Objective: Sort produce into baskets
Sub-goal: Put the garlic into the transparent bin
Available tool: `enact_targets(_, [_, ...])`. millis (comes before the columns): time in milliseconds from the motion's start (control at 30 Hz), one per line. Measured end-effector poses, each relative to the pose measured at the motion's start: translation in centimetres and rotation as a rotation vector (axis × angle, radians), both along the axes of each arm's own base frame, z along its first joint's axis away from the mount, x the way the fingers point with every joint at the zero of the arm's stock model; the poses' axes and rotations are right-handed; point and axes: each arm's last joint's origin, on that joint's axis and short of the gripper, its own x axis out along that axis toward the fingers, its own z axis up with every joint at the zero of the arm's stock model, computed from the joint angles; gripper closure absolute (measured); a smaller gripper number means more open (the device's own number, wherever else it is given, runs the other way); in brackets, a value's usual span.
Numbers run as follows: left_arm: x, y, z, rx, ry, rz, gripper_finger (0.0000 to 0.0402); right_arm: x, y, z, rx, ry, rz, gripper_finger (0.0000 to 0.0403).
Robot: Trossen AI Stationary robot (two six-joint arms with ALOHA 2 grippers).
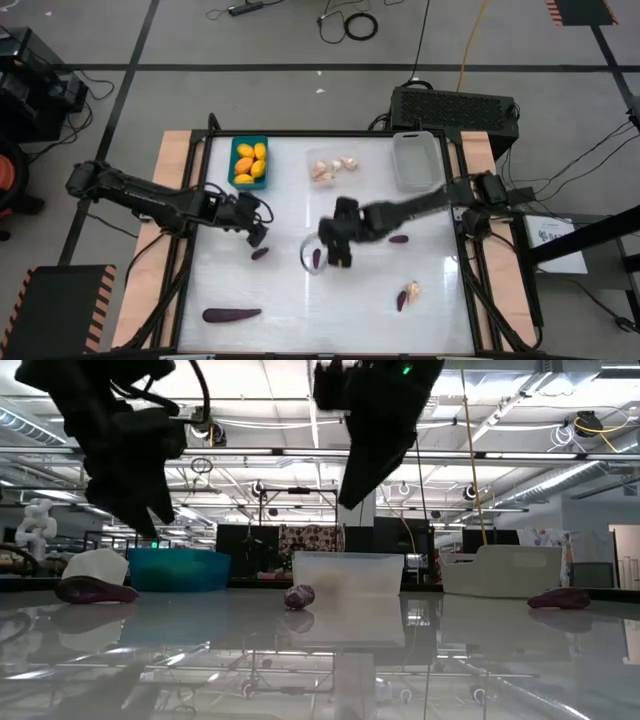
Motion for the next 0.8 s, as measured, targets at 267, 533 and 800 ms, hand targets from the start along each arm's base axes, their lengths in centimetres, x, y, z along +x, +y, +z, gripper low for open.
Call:
enact_targets(267, [0.2, 2.0, 2.0, -0.019, 0.036, 0.109, 0.0077, -1.8, 7.2, 0.3, -0.214, -0.080, 0.075, 0.0165])
enact_targets(533, [-1.5, 2.0, 0.9, -0.146, 0.224, 0.227, 0.0077, -4.3, 11.9, 0.1, -0.244, -0.061, 0.193, 0.0165])
enact_targets(800, [-2.1, 1.2, -1.2, -0.156, 0.242, 0.201, 0.0077, -5.0, 12.7, 0.1, -0.232, -0.066, 0.165, 0.0165])
